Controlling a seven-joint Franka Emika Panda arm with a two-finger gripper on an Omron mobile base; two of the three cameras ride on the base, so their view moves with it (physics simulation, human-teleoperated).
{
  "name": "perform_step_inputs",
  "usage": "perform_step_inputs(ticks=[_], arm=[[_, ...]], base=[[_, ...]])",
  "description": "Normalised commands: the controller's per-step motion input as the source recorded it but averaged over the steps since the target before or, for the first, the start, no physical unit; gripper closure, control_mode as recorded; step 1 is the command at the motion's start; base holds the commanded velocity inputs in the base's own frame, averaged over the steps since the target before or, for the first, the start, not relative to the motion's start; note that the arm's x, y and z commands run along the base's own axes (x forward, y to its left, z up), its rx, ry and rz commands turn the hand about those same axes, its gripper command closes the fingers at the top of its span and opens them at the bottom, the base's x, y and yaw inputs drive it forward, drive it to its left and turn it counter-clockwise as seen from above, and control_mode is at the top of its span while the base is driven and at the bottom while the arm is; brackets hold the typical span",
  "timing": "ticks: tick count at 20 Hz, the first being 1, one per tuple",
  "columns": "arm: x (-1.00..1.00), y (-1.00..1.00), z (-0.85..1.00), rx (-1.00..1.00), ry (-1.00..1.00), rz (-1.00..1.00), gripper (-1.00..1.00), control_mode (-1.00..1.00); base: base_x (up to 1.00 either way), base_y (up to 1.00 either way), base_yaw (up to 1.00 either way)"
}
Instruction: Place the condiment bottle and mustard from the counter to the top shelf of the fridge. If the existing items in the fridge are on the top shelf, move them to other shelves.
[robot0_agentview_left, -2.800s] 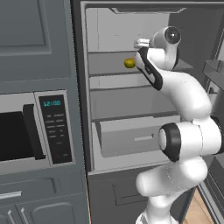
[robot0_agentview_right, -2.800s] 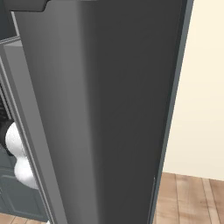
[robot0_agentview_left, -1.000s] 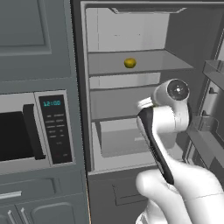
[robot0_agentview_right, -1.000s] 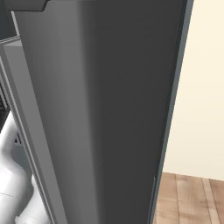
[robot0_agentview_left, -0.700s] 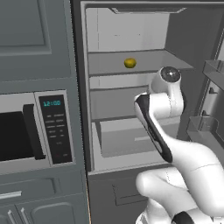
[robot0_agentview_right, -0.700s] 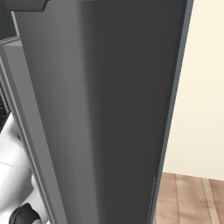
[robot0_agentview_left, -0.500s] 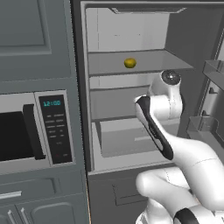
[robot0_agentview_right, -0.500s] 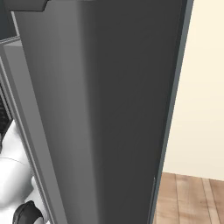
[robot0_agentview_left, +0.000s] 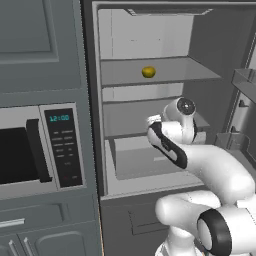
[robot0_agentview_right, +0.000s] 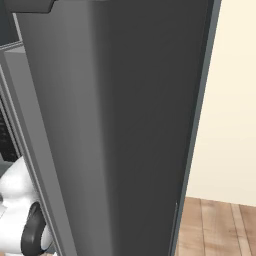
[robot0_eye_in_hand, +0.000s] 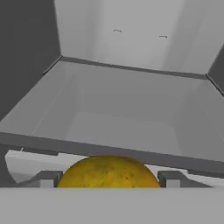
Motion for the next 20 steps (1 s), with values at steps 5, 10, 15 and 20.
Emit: perform_step_inputs(ticks=[5, 10, 15, 20], arm=[[0.81, 0.0, -0.1, 0.1, 0.0, 0.0, 1.0, -1.0], [0.99, 0.0, -0.1, 0.02, 0.0, 0.0, 1.0, -1.0], [1.0, 0.04, -0.49, 0.0, -0.03, 0.0, -1.0, -1.0], [0.77, 0.13, -0.19, 0.0, -0.06, -0.02, -1.0, -1.0]], base=[[0.0, 0.0, 0.0], [0.0, 0.0, 0.0], [0.0, 0.0, 0.0], [0.0, 0.0, 0.0]])
